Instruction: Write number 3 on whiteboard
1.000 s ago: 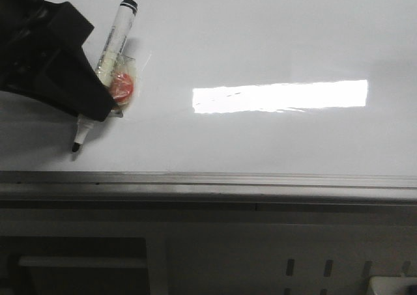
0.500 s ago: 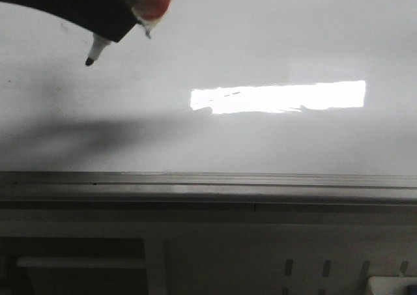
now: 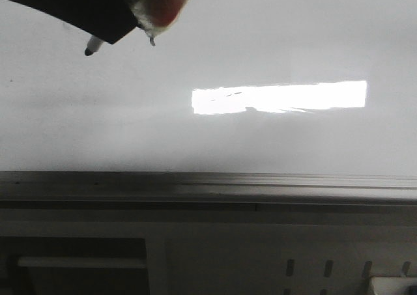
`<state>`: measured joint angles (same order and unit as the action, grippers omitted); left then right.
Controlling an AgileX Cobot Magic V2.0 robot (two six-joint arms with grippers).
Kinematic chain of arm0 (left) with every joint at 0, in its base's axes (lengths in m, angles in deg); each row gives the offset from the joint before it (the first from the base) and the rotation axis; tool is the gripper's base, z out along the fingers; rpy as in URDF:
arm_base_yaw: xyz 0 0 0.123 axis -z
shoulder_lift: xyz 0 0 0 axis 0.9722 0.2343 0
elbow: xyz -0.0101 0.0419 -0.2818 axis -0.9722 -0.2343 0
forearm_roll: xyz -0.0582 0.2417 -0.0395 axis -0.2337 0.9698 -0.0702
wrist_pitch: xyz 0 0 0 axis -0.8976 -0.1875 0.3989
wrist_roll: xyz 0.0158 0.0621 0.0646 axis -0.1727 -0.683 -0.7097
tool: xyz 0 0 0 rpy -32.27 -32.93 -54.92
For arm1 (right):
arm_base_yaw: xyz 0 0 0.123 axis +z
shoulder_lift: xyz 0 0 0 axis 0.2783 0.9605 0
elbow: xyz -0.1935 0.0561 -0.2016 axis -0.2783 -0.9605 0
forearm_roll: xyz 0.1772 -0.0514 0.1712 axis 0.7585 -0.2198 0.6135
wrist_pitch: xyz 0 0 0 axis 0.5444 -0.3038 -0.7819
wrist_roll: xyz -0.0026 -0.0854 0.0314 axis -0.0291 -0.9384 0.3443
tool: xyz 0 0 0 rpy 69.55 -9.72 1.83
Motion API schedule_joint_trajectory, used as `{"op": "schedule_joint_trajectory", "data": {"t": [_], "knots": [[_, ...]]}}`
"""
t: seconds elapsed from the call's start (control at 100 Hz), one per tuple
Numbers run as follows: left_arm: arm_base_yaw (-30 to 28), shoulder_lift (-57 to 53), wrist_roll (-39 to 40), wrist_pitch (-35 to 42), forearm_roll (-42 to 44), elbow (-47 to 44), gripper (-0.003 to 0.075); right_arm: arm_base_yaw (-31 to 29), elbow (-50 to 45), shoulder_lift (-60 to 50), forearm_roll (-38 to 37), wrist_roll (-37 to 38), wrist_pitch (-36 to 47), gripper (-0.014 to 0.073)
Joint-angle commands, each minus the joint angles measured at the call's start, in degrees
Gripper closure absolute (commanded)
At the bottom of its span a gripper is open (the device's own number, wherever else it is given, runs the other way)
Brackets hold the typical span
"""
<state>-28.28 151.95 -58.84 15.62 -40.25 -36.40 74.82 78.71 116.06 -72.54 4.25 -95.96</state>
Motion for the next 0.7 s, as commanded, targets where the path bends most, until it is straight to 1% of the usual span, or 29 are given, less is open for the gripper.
{"op": "schedule_joint_trajectory", "data": {"t": [0.0, 0.14, 0.23, 0.4, 0.59, 0.69], "knots": [[0.51, -1.41, 0.00, 2.19, -1.01, 1.96, 0.0741, 0.14, 2.14, 0.29, -0.43, -0.57, 2.85, 0.0228], [0.51, -2.44, 0.00, 2.19, -1.14, 1.96, 0.0741, 0.14, 2.14, 1.95, -0.43, -0.57, 0.10, 0.0228], [0.51, -3.31, 0.00, 2.19, -1.14, 1.96, 0.0741, 0.14, 2.14, 2.60, -0.33, -0.57, 0.01, 0.0228], [0.51, -4.02, 0.00, 2.19, -1.14, 1.96, 0.0741, 0.14, 2.14, 3.22, 0.41, -0.57, 1.90, 0.0228], [0.51, -4.02, 0.00, 0.93, -1.26, 1.96, 0.0741, 0.14, 2.14, 3.31, 4.05, -0.57, 6.63, 0.0228], [0.51, -4.02, 0.00, 0.76, -1.26, 1.96, 0.0741, 0.14, 2.14, 3.31, 4.76, -0.57, 7.68, 0.0232]]}}
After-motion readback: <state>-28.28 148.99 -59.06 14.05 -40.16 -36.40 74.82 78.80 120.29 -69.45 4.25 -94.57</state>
